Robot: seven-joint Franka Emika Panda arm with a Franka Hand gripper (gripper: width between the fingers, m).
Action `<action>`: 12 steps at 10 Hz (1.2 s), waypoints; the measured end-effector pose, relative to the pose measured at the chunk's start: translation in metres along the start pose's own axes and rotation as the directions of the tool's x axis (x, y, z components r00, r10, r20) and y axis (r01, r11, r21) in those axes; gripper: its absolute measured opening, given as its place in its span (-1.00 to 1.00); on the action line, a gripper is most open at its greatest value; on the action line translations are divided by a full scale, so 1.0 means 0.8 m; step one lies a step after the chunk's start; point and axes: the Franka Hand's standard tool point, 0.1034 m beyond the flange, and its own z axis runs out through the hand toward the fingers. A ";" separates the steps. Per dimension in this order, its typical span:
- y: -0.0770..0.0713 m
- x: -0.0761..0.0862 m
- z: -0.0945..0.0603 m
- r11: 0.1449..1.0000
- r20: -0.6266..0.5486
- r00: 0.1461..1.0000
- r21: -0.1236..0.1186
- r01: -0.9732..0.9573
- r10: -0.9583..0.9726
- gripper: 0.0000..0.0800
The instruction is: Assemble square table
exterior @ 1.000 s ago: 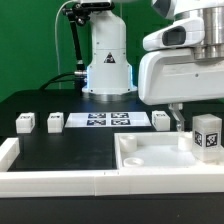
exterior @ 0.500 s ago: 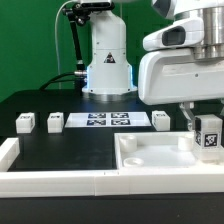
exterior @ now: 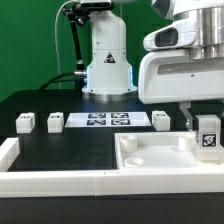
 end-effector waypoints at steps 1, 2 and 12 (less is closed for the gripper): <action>0.001 0.000 0.000 0.994 -0.004 0.994 -0.003 -0.109 0.109 -0.27; 0.003 0.000 0.000 0.980 -0.011 0.980 -0.003 -0.197 0.196 -0.27; 0.003 -0.006 0.001 0.633 0.000 0.633 -0.021 -0.774 0.774 -0.13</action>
Offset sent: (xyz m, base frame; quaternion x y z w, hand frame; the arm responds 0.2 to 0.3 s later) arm -0.0113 -0.0083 -0.0060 -0.0110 -0.0017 0.2190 0.9757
